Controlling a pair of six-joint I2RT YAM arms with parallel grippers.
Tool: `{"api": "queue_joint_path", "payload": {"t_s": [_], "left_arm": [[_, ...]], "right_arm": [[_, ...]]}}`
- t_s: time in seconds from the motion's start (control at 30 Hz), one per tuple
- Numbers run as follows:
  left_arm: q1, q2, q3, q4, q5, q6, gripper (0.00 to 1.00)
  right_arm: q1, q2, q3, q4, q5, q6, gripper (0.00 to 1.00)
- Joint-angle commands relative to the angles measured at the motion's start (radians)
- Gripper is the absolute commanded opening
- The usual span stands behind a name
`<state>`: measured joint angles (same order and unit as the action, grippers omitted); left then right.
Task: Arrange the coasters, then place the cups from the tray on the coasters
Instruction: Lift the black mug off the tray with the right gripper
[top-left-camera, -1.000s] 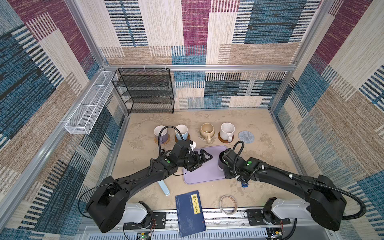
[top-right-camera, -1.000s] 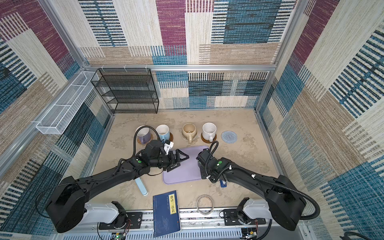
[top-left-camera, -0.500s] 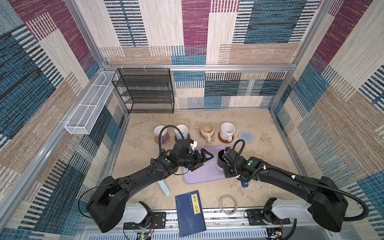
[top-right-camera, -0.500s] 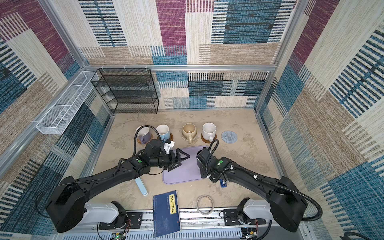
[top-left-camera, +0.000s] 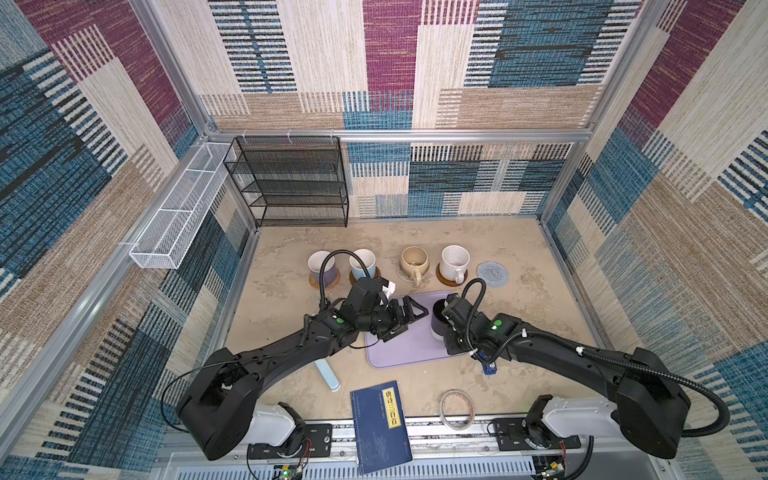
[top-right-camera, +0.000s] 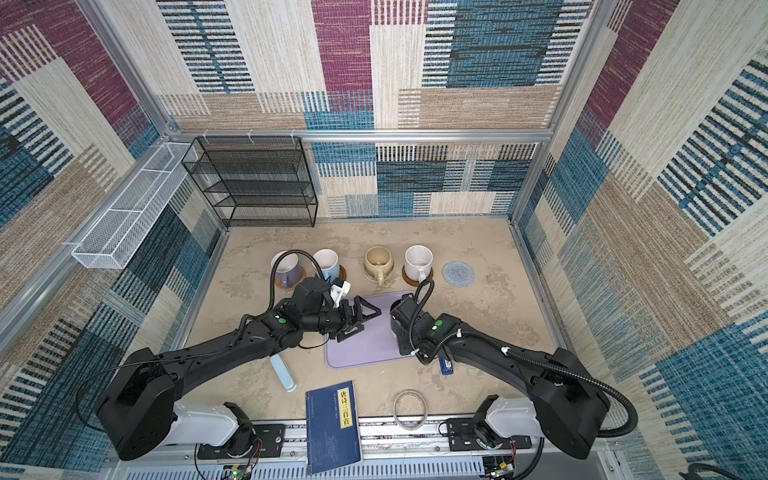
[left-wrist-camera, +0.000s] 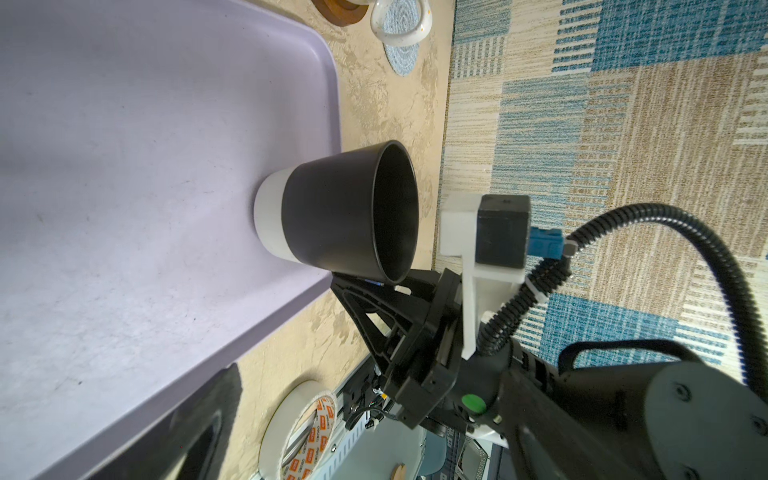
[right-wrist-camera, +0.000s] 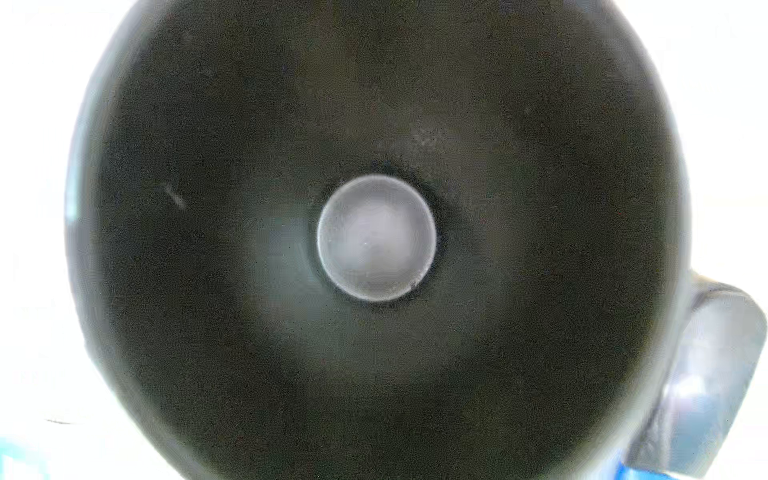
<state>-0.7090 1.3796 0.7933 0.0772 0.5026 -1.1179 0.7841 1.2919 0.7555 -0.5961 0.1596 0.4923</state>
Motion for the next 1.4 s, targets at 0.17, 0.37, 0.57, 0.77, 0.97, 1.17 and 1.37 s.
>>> {"api": "queue_joint_path", "payload": {"t_s": [0.17,0.37,0.57,0.77,0.97,1.17,1.37], "left_arm": [[0.001,0.001,0.025,-0.006,0.005,0.019,1.0],[0.0,-0.003,0.035,-0.009,0.005,0.021,1.0],[0.001,-0.009,0.082,-0.051,-0.003,0.039,1.0],[0.001,-0.043,0.134,-0.13,-0.065,0.076,1.0],[0.002,-0.045,0.207,-0.143,-0.065,0.1,1.0],[0.002,-0.028,0.267,-0.18,-0.087,0.129,1.0],[0.006,-0.031,0.203,-0.159,-0.087,0.105,1.0]], "right_arm": [[0.0,-0.037,0.034,0.045,0.026,-0.013,0.0],[0.0,-0.064,0.047,0.04,0.039,-0.019,0.0],[0.0,-0.069,0.085,0.034,0.037,-0.033,0.0],[0.0,-0.071,0.16,-0.027,0.044,-0.068,0.0],[-0.002,-0.072,0.227,-0.067,0.065,-0.107,0.0],[-0.022,-0.057,0.279,-0.076,0.067,-0.142,0.0],[-0.021,-0.039,0.157,0.013,-0.008,-0.129,0.0]]}}
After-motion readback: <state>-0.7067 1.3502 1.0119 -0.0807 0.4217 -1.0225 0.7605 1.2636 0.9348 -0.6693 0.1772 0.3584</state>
